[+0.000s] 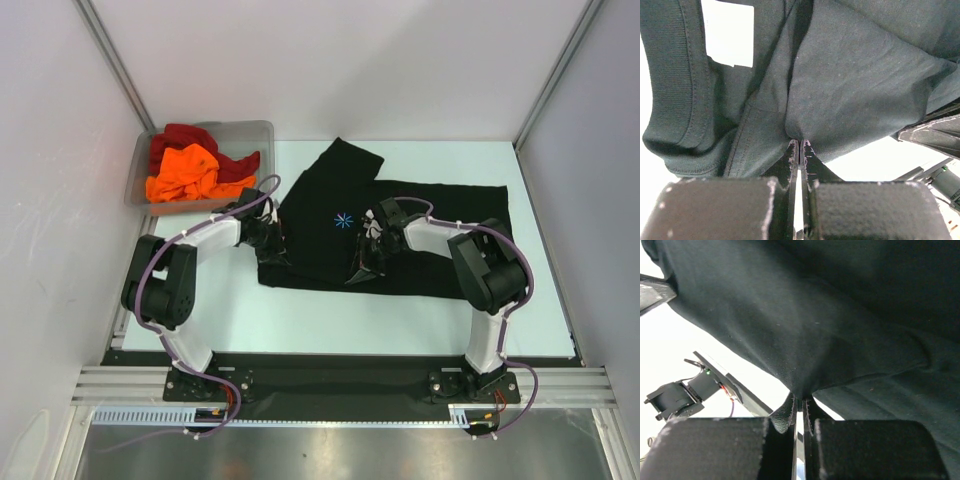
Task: Fold and stack the t-shirts
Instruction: Fold the tshirt
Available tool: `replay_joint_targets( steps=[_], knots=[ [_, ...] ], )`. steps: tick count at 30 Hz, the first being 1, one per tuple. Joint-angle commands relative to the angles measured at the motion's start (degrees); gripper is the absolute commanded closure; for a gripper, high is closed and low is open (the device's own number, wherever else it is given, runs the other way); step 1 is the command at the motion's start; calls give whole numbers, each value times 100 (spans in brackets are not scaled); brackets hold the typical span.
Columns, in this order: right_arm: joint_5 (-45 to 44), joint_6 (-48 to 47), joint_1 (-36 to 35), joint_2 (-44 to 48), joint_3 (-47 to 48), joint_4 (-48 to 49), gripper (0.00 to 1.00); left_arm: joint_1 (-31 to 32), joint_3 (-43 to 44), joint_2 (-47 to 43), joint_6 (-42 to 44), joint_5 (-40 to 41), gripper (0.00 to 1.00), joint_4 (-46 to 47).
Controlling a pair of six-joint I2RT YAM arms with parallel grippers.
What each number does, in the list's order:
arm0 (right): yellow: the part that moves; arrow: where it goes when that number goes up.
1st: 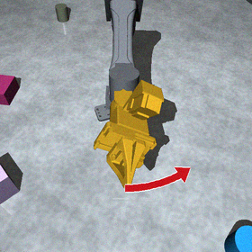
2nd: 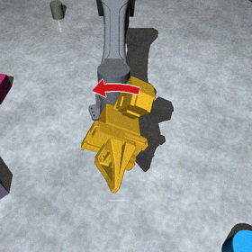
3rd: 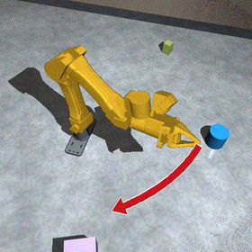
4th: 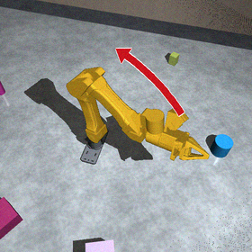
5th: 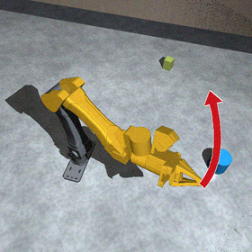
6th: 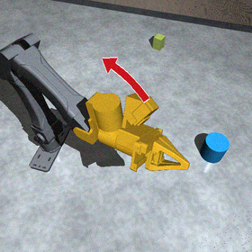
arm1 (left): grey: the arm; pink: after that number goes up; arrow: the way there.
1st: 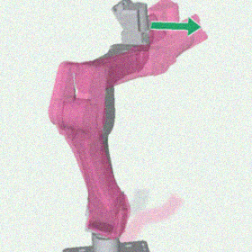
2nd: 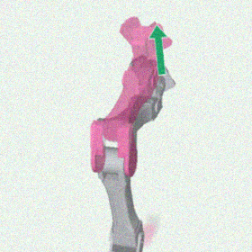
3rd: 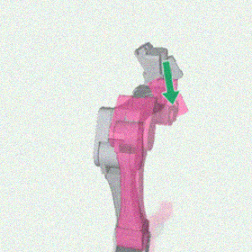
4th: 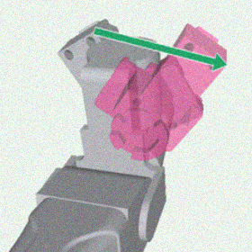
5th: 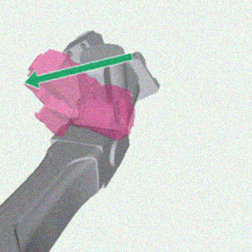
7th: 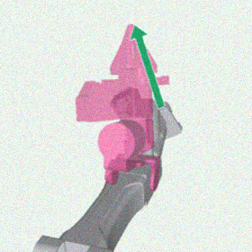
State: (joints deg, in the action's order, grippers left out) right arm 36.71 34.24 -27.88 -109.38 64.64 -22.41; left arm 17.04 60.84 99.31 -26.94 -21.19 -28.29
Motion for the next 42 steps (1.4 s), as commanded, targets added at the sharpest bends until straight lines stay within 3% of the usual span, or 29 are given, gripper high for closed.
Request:
replay_joint_targets(
  steps=[1,4,5,8,12,16,18,23,29,37,42],
  knots=[
    [-41,-189,28,-74,154,-184,93,36,42,-157,48,141,100,96],
    [-225,-303,81,48,145,-412,73,36,165,-288,171,606,85,-220],
    [-391,-417,116,170,154,-569,64,36,183,-385,206,712,72,-273],
    [-743,-654,230,391,364,-956,50,36,270,-719,286,985,56,-413],
    [-753,-656,344,480,645,-1072,45,80,507,-851,181,977,52,-528],
    [-455,-322,362,182,909,-695,48,195,631,-650,22,337,53,-37],
    [-200,-86,336,-64,1049,-300,64,221,806,-229,-152,-174,59,165],
    [-120,118,353,-416,1226,-27,76,256,1096,387,-364,-306,64,429],
    [222,127,581,-890,1174,395,79,256,1360,1142,-435,-298,64,764],
    [302,-505,1328,-1278,927,107,79,247,1992,1872,364,667,62,194],
    [223,-857,1426,-902,936,-386,76,256,2090,1330,830,1046,62,-282]
  ],
)
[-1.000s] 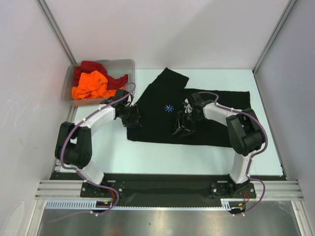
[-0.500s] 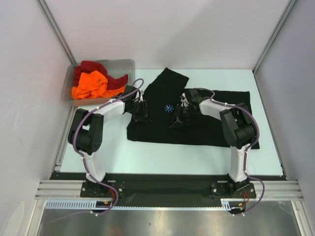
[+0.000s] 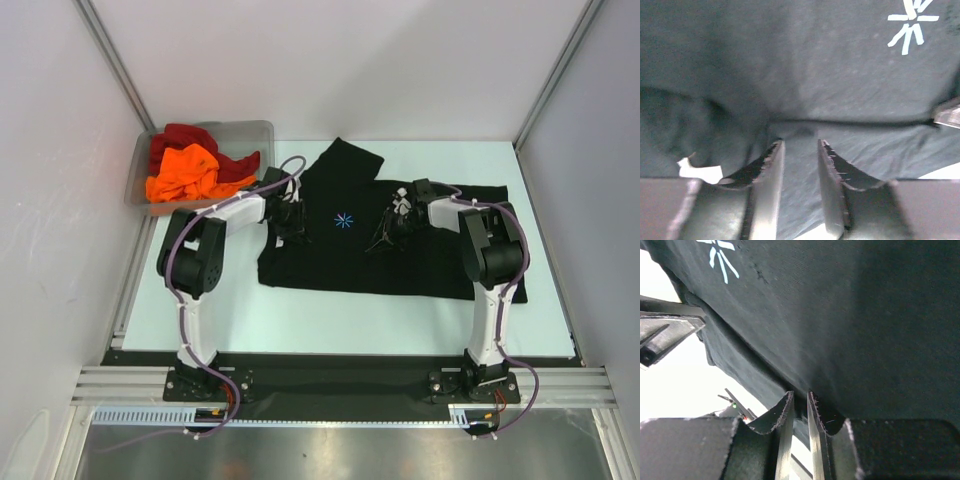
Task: Fold and stack the t-shirts
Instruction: Fold the tshirt
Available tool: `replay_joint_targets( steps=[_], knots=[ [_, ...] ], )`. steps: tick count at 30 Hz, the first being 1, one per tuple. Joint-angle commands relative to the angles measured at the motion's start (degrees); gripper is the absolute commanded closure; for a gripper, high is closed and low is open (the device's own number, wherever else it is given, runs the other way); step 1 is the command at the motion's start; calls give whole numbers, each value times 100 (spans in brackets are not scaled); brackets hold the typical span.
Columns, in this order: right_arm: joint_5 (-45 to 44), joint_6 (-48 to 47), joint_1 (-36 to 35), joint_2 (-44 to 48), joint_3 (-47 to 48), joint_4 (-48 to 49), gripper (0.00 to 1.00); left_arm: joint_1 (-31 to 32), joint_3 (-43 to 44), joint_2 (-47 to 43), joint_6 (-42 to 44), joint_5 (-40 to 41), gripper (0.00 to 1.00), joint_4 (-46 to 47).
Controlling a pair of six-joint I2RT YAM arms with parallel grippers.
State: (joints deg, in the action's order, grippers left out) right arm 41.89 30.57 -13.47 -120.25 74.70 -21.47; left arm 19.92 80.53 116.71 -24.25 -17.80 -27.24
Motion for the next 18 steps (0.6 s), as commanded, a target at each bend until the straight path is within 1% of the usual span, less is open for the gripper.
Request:
replay_joint_targets(
  steps=[1,2,5,7,9,10,11,13,14,15,17,18],
  knots=[
    [-391,-551,-76,447,-52,-672,76,-32,77,-594,588,751,59,-422],
    [-436,-561,-102,571,-34,-752,75,-24,-28,-988,597,804,58,-483],
    [-646,-490,-383,1020,71,-946,70,47,-344,-1665,571,734,54,-457],
    [-1022,-455,-568,1187,281,-1156,67,99,-520,-1870,483,621,53,-414],
    [-1243,-438,-814,1293,431,-1253,62,108,-818,-2011,290,314,53,-212],
    [-1532,-429,-867,1319,484,-1341,58,143,-915,-2037,211,217,53,-141],
    [-1604,-420,-928,1320,589,-1377,54,170,-1082,-2046,80,129,53,16],
    [-1701,-429,-1069,1276,660,-1490,48,257,-1241,-2038,-35,-82,54,157],
    [-1745,-464,-1130,1249,739,-1535,43,284,-1398,-2020,-149,-127,54,297],
    [-1789,-516,-1253,1206,765,-1561,41,302,-1469,-2003,-194,-188,54,368],
    [-2149,-613,-1324,1179,810,-1640,36,354,-1601,-1915,-290,-232,54,491],
    [-2185,-666,-1333,1135,844,-1658,35,363,-1628,-1862,-308,-276,54,527]
  ],
)
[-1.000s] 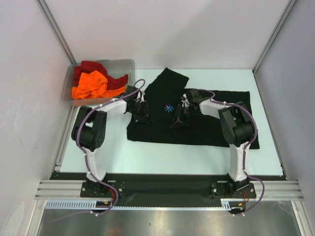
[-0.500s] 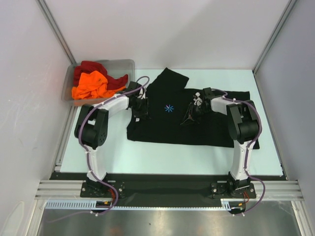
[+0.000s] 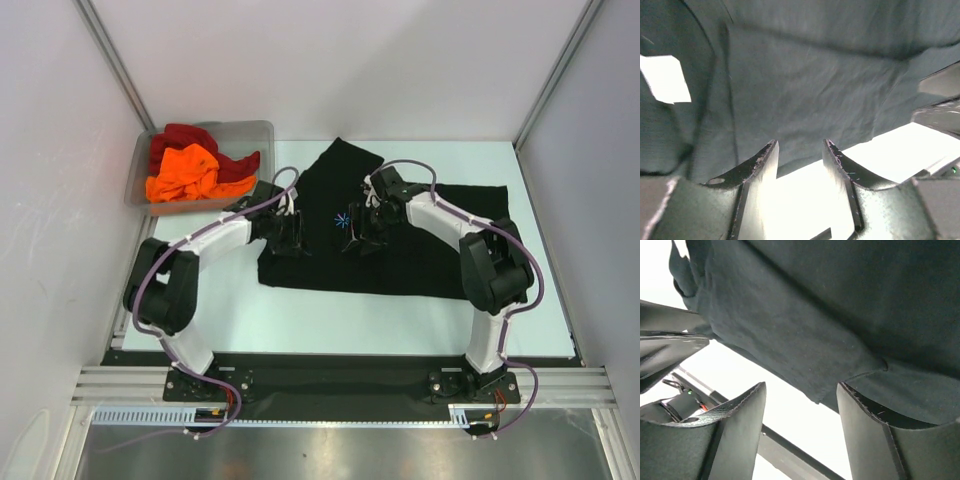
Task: Fold and stack the t-shirts
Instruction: Fold the tshirt
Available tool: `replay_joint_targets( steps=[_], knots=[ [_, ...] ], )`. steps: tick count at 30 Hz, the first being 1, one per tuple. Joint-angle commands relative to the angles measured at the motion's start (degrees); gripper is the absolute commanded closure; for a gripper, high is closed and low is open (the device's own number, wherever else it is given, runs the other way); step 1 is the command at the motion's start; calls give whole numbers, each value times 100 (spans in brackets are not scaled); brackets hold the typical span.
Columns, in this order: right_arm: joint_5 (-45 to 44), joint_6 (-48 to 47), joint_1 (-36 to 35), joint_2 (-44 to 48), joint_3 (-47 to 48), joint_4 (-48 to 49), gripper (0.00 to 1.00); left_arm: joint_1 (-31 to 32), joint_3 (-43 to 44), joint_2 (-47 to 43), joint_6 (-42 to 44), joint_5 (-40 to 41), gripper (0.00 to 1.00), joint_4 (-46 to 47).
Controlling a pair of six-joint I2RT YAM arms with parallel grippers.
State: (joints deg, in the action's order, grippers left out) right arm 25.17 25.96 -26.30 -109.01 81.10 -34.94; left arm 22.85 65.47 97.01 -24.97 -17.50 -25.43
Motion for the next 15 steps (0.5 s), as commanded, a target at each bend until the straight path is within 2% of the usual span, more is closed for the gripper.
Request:
replay_joint_targets(
  steps=[1,3,6,7,10,15],
  knots=[
    [-278,-214,-33,-15,178,-207,36,70,-149,203,-288,-385,55,407],
    [65,-153,-50,-111,143,-66,39,70,-193,300,-306,-430,55,434],
    [1196,110,-173,-356,3,547,57,62,-272,415,-289,-272,57,442],
    [1401,190,-286,-419,-50,706,69,53,-289,441,-254,-254,58,425],
    [1824,488,-454,-594,-304,1260,85,26,-395,547,-245,-184,60,399],
    [2001,595,-376,-665,-1007,1709,90,0,-632,643,-175,-79,62,460]
  ],
)
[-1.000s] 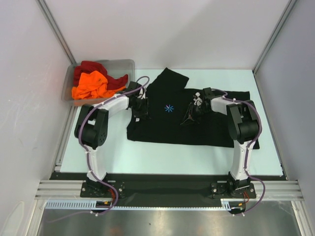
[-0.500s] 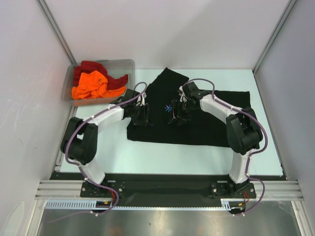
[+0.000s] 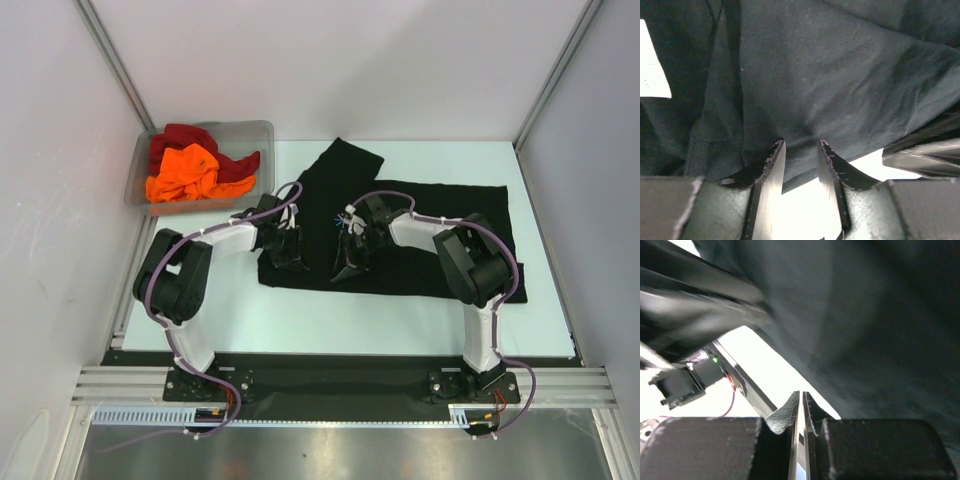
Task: Fold and stack the t-shirts
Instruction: Fold the tshirt
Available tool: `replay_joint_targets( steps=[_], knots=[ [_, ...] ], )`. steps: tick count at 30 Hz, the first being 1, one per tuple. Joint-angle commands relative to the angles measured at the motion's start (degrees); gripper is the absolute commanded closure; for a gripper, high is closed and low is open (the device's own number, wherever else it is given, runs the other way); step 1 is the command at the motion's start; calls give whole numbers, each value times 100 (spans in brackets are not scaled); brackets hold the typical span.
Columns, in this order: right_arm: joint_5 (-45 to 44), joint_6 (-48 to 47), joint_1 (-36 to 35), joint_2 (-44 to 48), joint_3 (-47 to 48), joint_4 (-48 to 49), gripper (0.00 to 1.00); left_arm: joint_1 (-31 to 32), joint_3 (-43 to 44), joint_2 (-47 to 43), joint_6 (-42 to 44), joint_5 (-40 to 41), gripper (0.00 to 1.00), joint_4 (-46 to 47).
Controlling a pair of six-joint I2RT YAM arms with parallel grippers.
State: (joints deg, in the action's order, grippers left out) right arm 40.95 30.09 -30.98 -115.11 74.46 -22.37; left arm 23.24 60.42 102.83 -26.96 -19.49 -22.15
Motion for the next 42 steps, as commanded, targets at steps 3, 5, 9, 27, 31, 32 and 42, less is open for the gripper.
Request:
replay_joint_targets(
  steps=[3,5,9,27,31,32,42],
  knots=[
    [300,121,408,120,-870,453,90,-66,-145,54,129,356,65,36],
    [151,-80,558,347,-1055,269,88,-66,-119,-183,156,506,66,-131],
    [-445,-389,777,1057,-1108,-520,72,-66,-145,-1069,95,946,57,-386],
    [-2188,146,4845,4681,-2769,-2158,5,-1489,-2895,-3727,-1487,78,30,404],
    [-2178,112,5558,4814,-3103,-2008,9,-1507,-2940,-3200,-1636,-38,29,720],
    [-2222,103,5629,4770,-3121,-1999,10,-1516,-2983,-3112,-1680,-64,29,799],
    [-1767,120,6279,4348,-3543,-1473,22,-1551,-2914,-2461,-1883,24,31,1054]
  ],
)
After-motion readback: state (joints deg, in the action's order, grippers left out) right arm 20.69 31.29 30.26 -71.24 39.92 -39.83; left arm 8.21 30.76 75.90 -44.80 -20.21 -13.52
